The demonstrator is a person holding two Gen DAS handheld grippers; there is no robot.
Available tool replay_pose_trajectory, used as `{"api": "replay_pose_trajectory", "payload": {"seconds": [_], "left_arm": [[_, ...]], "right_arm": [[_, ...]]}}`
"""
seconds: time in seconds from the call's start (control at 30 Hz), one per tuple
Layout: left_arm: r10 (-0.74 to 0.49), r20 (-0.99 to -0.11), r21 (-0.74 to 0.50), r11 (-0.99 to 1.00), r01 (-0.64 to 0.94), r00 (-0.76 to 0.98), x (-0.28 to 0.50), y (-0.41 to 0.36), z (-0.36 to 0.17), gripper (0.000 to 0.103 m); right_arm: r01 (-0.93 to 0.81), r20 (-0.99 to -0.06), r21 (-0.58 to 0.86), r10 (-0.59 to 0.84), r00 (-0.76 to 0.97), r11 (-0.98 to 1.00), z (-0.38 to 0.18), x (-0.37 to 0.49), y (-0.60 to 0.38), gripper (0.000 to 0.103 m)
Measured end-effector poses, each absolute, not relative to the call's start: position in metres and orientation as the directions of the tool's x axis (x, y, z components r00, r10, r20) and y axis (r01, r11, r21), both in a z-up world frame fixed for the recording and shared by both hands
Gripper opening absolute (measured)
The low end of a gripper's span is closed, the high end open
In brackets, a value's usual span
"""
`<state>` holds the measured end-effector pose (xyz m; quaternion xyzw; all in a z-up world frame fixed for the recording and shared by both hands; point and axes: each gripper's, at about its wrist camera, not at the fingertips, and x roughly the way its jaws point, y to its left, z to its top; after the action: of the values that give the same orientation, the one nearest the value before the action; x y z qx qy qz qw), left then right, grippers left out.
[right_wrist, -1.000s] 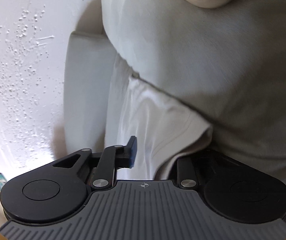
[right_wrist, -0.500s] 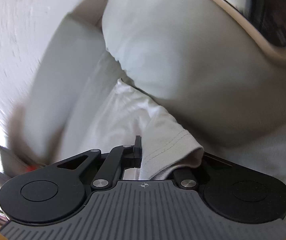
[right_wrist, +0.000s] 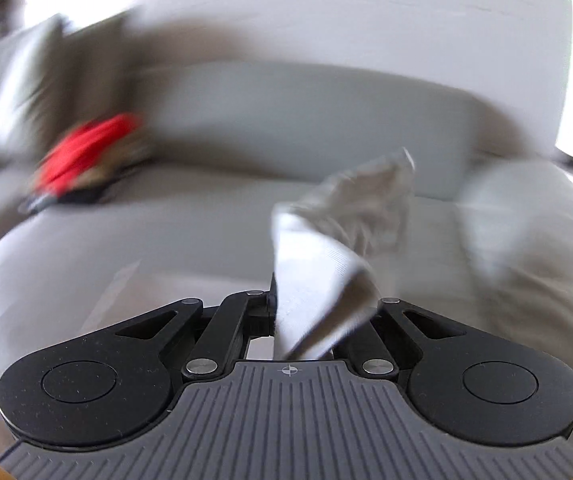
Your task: Fold clothes
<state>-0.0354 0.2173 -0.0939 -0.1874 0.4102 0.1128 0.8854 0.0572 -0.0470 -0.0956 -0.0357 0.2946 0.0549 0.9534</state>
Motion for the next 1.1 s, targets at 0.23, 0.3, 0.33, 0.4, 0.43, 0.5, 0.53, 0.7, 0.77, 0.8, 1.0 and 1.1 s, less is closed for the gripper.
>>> {"api": "replay_pose_trajectory", "payload": {"seconds": [0.23,0.3,0.33,0.4,0.43,0.5,0.53,0.7,0.77,0.8,1.0,1.1], "left_arm": [[0.038,-0.796,-0.276,0.865,-0.419,0.605,-0.032,0.244,-0.107,0.070],[0.044,-0.798,-0.268,0.867,-0.420,0.601,-0.032,0.245,-0.109,0.071],[0.045,-0.798,-0.267,0.868,-0.419,0.601,-0.031,0.245,-0.109,0.071],[0.040,-0.797,-0.272,0.867,-0.417,0.603,-0.028,0.245,-0.108,0.071],[0.037,-0.796,-0.274,0.868,-0.415,0.604,-0.026,0.244,-0.108,0.071],[0.032,-0.795,-0.277,0.869,-0.410,0.606,-0.023,0.242,-0.108,0.071],[0.031,-0.795,-0.276,0.871,-0.406,0.606,-0.021,0.241,-0.108,0.071],[0.036,-0.797,-0.256,0.884,-0.392,0.603,-0.019,0.236,-0.109,0.071],[0.042,-0.799,-0.252,0.883,-0.397,0.600,-0.019,0.237,-0.109,0.071],[0.044,-0.800,-0.250,0.883,-0.398,0.599,-0.019,0.237,-0.109,0.071],[0.062,-0.806,-0.231,0.883,-0.409,0.589,-0.017,0.234,-0.106,0.071],[0.084,-0.801,-0.211,0.887,-0.411,0.593,-0.019,0.231,-0.102,0.073]], "right_arm": [[-0.328,-0.735,-0.070,0.174,0.655,0.942,-0.162,0.054,0.025,0.003],[-0.307,-0.741,-0.026,0.188,0.645,0.951,-0.156,0.054,0.021,0.003],[-0.289,-0.749,0.018,0.204,0.630,0.957,-0.152,0.056,0.016,0.003],[-0.245,-0.742,0.133,0.260,0.618,0.960,-0.141,0.060,0.006,0.004],[-0.227,-0.735,0.184,0.287,0.614,0.956,-0.136,0.061,0.002,0.004],[-0.207,-0.724,0.253,0.327,0.608,0.945,-0.125,0.065,-0.005,0.004],[-0.202,-0.717,0.279,0.344,0.606,0.939,-0.120,0.065,-0.006,0.004],[-0.215,-0.703,0.297,0.366,0.610,0.930,-0.111,0.067,0.003,0.004],[-0.230,-0.711,0.285,0.366,0.601,0.931,-0.110,0.066,0.009,0.004],[-0.237,-0.714,0.279,0.366,0.597,0.931,-0.109,0.066,0.012,0.004],[-0.370,-0.764,0.226,0.399,0.507,0.901,-0.121,0.061,0.035,0.023],[-0.494,-0.712,0.328,0.554,0.432,0.806,-0.113,0.041,0.028,0.041]]}}
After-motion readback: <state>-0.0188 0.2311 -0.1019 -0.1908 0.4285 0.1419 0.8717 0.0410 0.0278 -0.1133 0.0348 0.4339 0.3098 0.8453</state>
